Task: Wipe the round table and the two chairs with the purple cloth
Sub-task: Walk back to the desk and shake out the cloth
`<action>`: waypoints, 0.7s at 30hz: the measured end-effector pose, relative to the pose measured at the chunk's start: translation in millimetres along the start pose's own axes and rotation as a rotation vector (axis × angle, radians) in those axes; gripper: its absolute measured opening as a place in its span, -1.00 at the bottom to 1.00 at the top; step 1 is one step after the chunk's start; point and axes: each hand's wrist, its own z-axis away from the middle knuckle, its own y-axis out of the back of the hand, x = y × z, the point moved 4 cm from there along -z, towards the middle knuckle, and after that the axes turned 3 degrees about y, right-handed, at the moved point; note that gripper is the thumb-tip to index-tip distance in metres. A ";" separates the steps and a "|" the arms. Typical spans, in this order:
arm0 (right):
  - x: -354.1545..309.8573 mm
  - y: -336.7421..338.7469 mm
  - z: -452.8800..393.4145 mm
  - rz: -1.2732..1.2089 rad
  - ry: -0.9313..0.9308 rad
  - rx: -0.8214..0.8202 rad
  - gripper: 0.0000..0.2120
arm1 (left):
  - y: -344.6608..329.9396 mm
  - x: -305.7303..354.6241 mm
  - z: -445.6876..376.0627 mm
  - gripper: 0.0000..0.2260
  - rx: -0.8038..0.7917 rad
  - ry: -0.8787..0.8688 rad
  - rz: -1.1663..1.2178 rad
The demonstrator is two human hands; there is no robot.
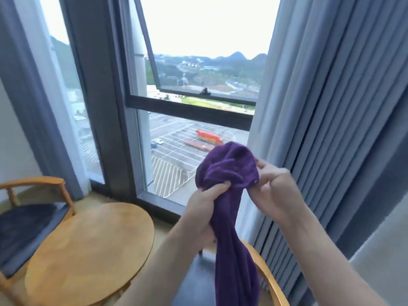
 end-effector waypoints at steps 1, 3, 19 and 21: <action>8.0 1.6 5.7 0.032 0.018 -0.016 -0.27 | 1.0 -3.1 -1.8 -0.69 0.005 0.065 0.088; 17.6 15.3 20.6 0.109 0.070 0.066 -0.39 | -0.3 -7.4 -2.6 -0.60 -0.055 0.179 0.199; 27.8 40.1 204.6 0.364 0.073 0.605 -0.68 | -36.3 -48.4 33.4 -0.77 -0.461 0.547 -0.446; 22.9 29.2 223.6 0.482 0.067 0.590 -0.73 | -34.9 -49.2 43.1 -0.79 -0.435 0.545 -0.519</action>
